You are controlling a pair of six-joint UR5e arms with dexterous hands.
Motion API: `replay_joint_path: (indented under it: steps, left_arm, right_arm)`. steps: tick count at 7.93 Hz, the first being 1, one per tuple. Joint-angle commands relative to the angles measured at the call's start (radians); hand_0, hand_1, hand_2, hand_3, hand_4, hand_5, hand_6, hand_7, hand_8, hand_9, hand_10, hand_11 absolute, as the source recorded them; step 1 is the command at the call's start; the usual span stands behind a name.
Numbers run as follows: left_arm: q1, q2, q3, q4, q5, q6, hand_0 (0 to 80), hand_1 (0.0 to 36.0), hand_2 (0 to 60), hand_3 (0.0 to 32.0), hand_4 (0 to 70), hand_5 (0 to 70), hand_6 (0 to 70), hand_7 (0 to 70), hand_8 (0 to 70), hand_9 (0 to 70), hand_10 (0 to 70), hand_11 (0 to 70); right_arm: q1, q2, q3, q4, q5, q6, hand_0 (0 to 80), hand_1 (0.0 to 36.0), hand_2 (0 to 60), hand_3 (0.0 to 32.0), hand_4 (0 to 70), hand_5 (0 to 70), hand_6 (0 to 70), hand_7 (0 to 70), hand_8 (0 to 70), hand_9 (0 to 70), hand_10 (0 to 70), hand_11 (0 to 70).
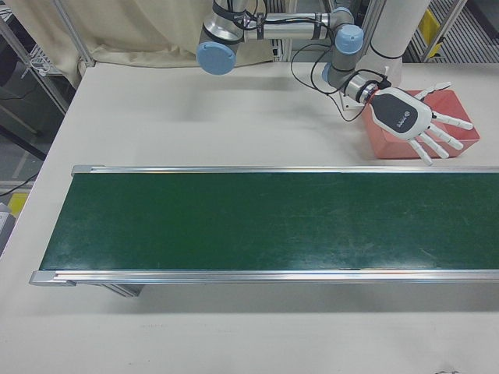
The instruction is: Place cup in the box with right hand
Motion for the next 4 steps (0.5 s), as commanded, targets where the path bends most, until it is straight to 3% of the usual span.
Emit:
replay_joint_path:
  steps: [1,2,3,4]
  left_arm:
    - [0.000,0.000,0.000,-0.001,0.000,0.000,0.0,0.0,0.0,0.0,0.0,0.0,0.0,0.0,0.0,0.0,0.0,0.0]
    - [0.000,0.000,0.000,-0.001,-0.001,0.000,0.0,0.0,0.0,0.0,0.0,0.0,0.0,0.0,0.0,0.0,0.0,0.0]
    - [0.000,0.000,0.000,-0.001,-0.001,0.000,0.0,0.0,0.0,0.0,0.0,0.0,0.0,0.0,0.0,0.0,0.0,0.0]
    - [0.000,0.000,0.000,-0.001,-0.001,0.000,0.0,0.0,0.0,0.0,0.0,0.0,0.0,0.0,0.0,0.0,0.0,0.0]
  right_arm:
    - [0.094,-0.046,0.077,0.000,-0.014,0.044,0.0,0.0,0.0,14.6,25.3,0.0,0.0,6.3,0.0,0.0,0.0,0.0]
    - [0.178,-0.069,0.082,-0.005,-0.061,0.143,7.2,0.0,0.0,13.4,26.5,0.0,0.0,6.8,0.0,0.0,0.0,0.0]
    - [0.273,-0.091,0.080,-0.005,-0.135,0.226,22.6,0.0,0.0,12.0,26.9,0.0,0.0,7.9,0.0,0.1,0.0,0.0]
    - [0.336,-0.114,0.080,-0.012,-0.160,0.298,30.5,0.0,0.0,10.2,30.3,0.0,0.0,9.2,0.0,0.4,0.0,0.0]
